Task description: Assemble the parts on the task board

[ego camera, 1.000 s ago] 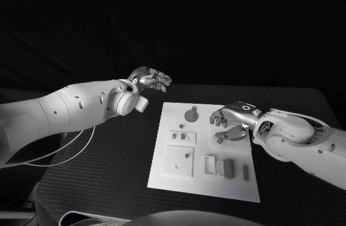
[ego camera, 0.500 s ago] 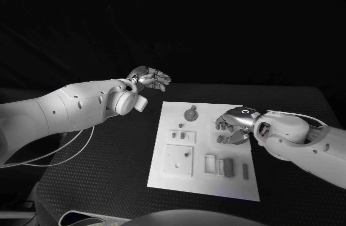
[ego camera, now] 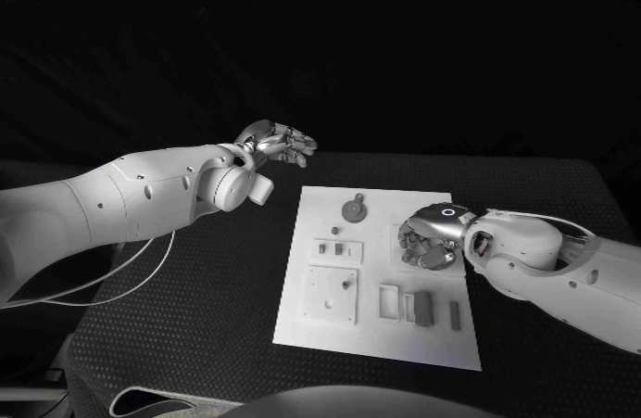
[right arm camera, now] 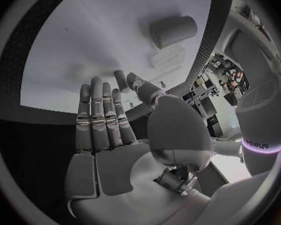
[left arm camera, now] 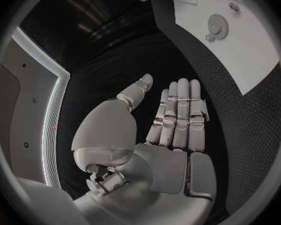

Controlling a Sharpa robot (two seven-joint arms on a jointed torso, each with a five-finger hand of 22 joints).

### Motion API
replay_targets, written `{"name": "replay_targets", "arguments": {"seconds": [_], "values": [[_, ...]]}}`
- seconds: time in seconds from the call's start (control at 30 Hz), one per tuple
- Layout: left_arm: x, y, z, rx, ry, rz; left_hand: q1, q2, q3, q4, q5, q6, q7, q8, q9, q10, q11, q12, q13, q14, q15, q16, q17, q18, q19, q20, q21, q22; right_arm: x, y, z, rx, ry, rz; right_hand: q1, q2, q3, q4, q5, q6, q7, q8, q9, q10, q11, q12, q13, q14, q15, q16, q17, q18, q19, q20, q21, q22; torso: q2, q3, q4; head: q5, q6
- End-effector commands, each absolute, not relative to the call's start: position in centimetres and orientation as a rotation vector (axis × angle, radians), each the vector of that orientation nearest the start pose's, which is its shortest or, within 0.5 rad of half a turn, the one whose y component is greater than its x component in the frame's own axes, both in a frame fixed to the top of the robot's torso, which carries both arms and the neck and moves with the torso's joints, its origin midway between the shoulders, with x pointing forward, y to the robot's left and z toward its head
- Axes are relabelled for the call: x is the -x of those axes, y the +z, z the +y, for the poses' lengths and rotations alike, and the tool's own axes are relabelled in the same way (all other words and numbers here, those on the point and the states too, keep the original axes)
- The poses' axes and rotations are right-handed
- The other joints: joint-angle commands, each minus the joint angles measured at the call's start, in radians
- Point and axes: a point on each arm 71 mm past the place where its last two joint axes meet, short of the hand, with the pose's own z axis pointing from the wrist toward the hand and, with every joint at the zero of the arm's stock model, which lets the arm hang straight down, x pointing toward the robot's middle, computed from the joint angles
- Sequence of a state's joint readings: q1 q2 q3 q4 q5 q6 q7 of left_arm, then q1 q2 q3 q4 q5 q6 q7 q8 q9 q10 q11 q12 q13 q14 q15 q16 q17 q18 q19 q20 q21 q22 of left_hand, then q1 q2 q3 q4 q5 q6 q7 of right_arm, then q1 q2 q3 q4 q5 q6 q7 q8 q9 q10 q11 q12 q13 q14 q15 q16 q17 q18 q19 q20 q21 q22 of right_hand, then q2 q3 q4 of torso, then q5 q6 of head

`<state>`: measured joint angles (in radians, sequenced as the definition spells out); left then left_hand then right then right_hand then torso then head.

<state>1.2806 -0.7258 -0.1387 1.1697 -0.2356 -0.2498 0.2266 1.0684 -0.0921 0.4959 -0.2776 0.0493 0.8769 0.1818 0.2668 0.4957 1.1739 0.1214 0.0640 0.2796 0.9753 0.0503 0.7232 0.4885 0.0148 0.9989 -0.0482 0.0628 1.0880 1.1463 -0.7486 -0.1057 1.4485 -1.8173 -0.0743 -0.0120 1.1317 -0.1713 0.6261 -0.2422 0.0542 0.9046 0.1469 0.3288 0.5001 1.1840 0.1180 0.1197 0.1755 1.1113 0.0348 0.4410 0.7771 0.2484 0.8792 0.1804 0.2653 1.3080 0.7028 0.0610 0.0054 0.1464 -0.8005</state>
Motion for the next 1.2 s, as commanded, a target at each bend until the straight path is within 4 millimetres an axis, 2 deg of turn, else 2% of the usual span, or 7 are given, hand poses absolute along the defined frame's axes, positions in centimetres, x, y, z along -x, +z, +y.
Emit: {"name": "replay_targets", "arguments": {"seconds": [0.03,0.3,0.5,0.6,0.77,1.0,1.2], "values": [[-55.1,-19.4,25.5,0.927,-1.189,1.58,-0.007,-0.002,-0.006,-0.001,0.004,-0.006,-0.002,0.006,-0.002,-0.006,0.001,0.007,0.0,0.004,0.001,-0.004,0.001,0.001,0.003,0.001,0.004,-0.002,-46.3,-25.2,-16.1,0.727,0.542,1.834,-0.003,0.019,0.0,-0.012,-0.004,0.015,-0.001,0.008,0.002,0.014,-0.003,0.009,0.004,0.007,0.001,0.002,0.002,0.013,0.008,-0.001,0.003,0.021,0.0,-0.0004,0.0001,0.002,-0.005],[-55.1,-19.4,25.5,0.927,-1.189,1.58,-0.007,-0.002,-0.006,-0.001,0.004,-0.006,-0.002,0.006,-0.002,-0.006,0.001,0.007,0.0,0.004,0.001,-0.004,0.001,0.001,0.003,0.001,0.004,-0.002,-46.2,-25.6,-15.8,0.736,0.546,1.846,-0.005,0.048,0.001,-0.029,-0.004,0.037,-0.007,0.015,0.003,0.033,-0.012,0.016,0.01,0.013,-0.001,-0.001,0.005,0.013,0.012,-0.003,0.003,0.021,0.0,-0.0008,-0.0002,0.004,-0.009],[-55.1,-19.4,25.5,0.928,-1.188,1.58,-0.007,-0.002,-0.006,-0.001,0.004,-0.006,-0.002,0.006,-0.002,-0.006,0.001,0.007,0.0,0.004,0.001,-0.004,0.002,0.001,0.003,0.001,0.004,-0.002,-46.2,-25.7,-15.6,0.751,0.538,1.814,0.018,0.102,0.014,-0.049,-0.004,0.069,-0.02,0.028,0.009,0.066,-0.028,0.031,0.022,0.032,-0.008,0.005,0.011,0.013,0.028,-0.01,0.011,0.022,0.0,-0.0003,-0.0004,0.005,-0.011],[-55.1,-19.4,25.5,0.928,-1.189,1.58,-0.007,-0.002,-0.006,-0.001,0.004,-0.007,-0.002,0.006,-0.002,-0.006,0.001,0.007,0.0,0.004,0.001,-0.005,0.002,0.001,0.003,0.001,0.004,-0.003,-46.2,-25.6,-15.4,0.765,0.52,1.777,0.047,0.118,0.019,-0.05,-0.004,0.091,-0.028,0.039,0.016,0.091,-0.041,0.043,0.032,0.056,-0.018,0.017,0.02,0.013,0.051,-0.02,0.023,0.023,0.0,0.0,-0.0004,0.006,-0.012],[-55.1,-19.4,25.5,0.928,-1.188,1.58,-0.007,-0.001,-0.005,-0.001,0.005,-0.007,-0.002,0.006,-0.002,-0.006,0.001,0.007,0.0,0.004,0.001,-0.005,0.002,0.001,0.004,0.001,0.004,-0.003,-46.2,-25.3,-15.3,0.764,0.515,1.73,0.067,0.125,0.019,-0.05,-0.004,0.106,-0.034,0.045,0.022,0.108,-0.05,0.05,0.042,0.076,-0.027,0.026,0.029,0.013,0.072,-0.028,0.035,0.023,-0.001,-0.0002,-0.0003,0.007,-0.015],[-55.1,-19.4,25.4,0.927,-1.19,1.581,-0.007,-0.001,-0.005,-0.001,0.005,-0.007,-0.002,0.006,-0.002,-0.006,0.001,0.007,0.0,0.004,0.001,-0.005,0.002,0.001,0.004,0.001,0.004,-0.003,-45.6,-24.7,-14.8,0.749,0.561,1.681,0.078,0.124,0.017,-0.05,-0.004,0.116,-0.039,0.049,0.027,0.118,-0.055,0.054,0.051,0.09,-0.033,0.031,0.035,0.013,0.088,-0.034,0.044,0.023,-0.001,0.0,-0.0007,0.009,-0.014],[-55.1,-19.4,25.4,0.927,-1.19,1.581,-0.007,-0.001,-0.005,0.0,0.004,-0.007,-0.002,0.006,-0.002,-0.006,0.001,0.007,0.0,0.005,0.001,-0.005,0.003,0.001,0.004,0.001,0.004,-0.004,-45.5,-22.8,-14.3,0.711,0.606,1.657,0.078,0.122,0.016,-0.05,-0.004,0.119,-0.039,0.049,0.029,0.12,-0.056,0.054,0.053,0.093,-0.034,0.032,0.037,0.013,0.091,-0.036,0.047,0.023,-0.001,-0.0007,-0.0009,0.013,-0.014]]}}
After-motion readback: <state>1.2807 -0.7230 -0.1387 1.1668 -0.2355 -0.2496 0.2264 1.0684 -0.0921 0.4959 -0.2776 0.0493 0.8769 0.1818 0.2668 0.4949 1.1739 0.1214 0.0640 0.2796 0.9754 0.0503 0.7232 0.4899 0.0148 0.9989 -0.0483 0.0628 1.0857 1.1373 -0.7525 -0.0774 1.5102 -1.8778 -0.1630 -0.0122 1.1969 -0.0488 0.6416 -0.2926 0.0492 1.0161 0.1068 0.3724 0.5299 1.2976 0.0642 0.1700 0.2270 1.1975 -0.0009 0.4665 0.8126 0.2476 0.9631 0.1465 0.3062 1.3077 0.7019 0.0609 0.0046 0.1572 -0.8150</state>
